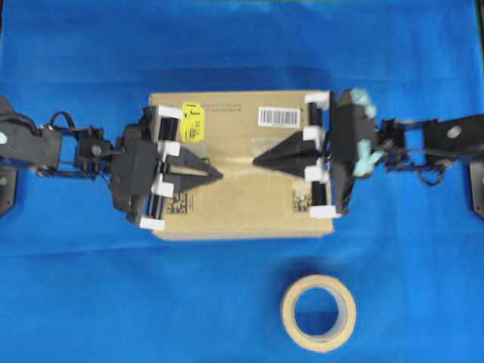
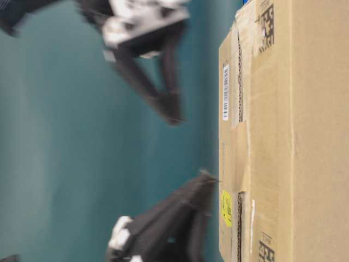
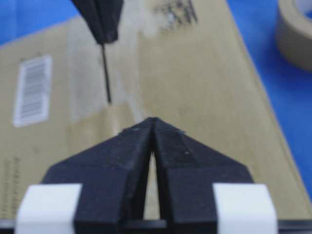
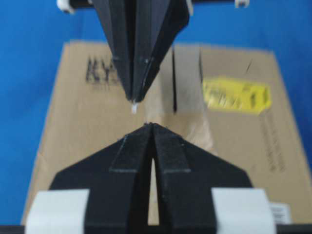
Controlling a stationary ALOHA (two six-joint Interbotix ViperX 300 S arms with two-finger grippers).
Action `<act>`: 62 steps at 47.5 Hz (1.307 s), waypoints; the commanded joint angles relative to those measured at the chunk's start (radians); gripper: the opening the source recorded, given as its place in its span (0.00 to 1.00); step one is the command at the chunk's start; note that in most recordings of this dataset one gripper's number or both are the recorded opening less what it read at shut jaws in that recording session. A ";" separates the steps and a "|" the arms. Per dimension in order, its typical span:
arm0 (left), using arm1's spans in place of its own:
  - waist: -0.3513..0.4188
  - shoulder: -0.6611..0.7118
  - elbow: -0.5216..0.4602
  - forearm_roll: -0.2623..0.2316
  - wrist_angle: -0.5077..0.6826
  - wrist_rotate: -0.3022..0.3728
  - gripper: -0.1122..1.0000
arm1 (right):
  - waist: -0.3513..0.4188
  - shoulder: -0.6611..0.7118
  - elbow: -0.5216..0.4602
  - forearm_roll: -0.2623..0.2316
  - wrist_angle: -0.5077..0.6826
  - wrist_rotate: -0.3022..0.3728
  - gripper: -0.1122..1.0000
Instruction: Apply tape along the seams of the closed cardboard box to seal it securely.
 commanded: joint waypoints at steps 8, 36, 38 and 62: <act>-0.006 -0.163 0.023 0.000 0.101 0.000 0.10 | 0.003 -0.201 0.037 -0.008 0.098 -0.002 0.10; 0.020 -0.781 0.345 0.000 0.232 -0.150 0.10 | 0.003 -0.739 0.341 -0.002 0.339 0.011 0.10; 0.021 -0.822 0.364 0.000 0.245 -0.152 0.10 | 0.002 -0.762 0.360 -0.002 0.356 0.012 0.10; 0.021 -0.959 0.471 0.000 0.420 -0.179 0.10 | 0.003 -0.769 0.485 0.006 0.368 0.014 0.10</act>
